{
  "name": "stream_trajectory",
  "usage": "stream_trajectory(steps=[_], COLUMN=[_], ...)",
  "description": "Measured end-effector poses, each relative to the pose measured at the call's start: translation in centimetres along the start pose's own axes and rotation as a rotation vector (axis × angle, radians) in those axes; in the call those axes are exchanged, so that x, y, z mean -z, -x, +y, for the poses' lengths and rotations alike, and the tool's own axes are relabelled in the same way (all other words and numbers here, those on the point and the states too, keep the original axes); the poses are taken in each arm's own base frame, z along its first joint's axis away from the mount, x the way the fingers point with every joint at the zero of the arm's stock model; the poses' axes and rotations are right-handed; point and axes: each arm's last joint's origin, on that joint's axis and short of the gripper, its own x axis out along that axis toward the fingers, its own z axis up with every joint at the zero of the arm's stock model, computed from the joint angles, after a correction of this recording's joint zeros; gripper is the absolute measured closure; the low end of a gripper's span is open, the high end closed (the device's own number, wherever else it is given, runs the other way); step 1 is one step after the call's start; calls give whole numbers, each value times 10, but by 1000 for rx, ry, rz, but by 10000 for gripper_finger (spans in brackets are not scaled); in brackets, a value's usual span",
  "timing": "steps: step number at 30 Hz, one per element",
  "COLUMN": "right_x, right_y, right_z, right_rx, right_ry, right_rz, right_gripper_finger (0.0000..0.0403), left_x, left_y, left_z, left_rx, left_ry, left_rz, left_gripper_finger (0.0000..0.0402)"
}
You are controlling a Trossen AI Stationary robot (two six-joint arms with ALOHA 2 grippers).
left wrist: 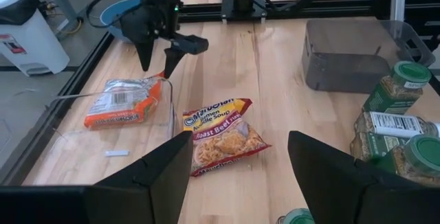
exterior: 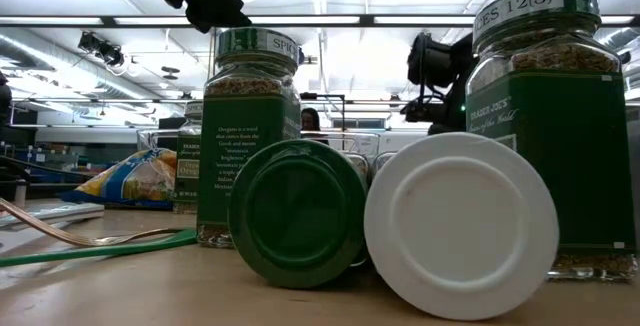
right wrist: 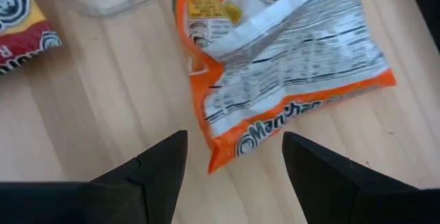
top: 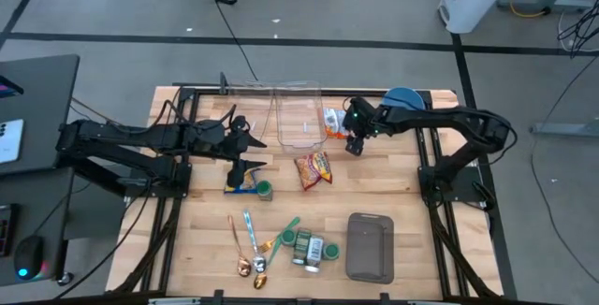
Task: Pick & Place Food Item
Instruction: Put the orange noodle pack into the left transparent bin
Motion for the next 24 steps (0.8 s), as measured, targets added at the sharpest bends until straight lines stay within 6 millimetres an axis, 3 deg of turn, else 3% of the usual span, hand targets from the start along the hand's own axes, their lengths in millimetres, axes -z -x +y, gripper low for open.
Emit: stream_trajectory(steps=[8, 12, 17, 24], right_x=[-5, -11, -14, -12], right_y=[-12, -14, -14, -14], right_z=[0, 0, 2, 3], right_rx=[-2, -4, -6, -11], right_ry=[1, 16, 32, 35], right_rz=[-1, 0, -7, 17], right_gripper_finger=[157, 182, 250, 391], left_x=[0, 1, 1, 1], left_y=[0, 0, 0, 0], left_z=[0, 0, 0, 0], left_rx=[0, -1, -1, -1], left_ry=[-1, -1, -1, -8], left_rz=[3, 7, 7, 7], left_gripper_finger=[151, 151, 151, 151])
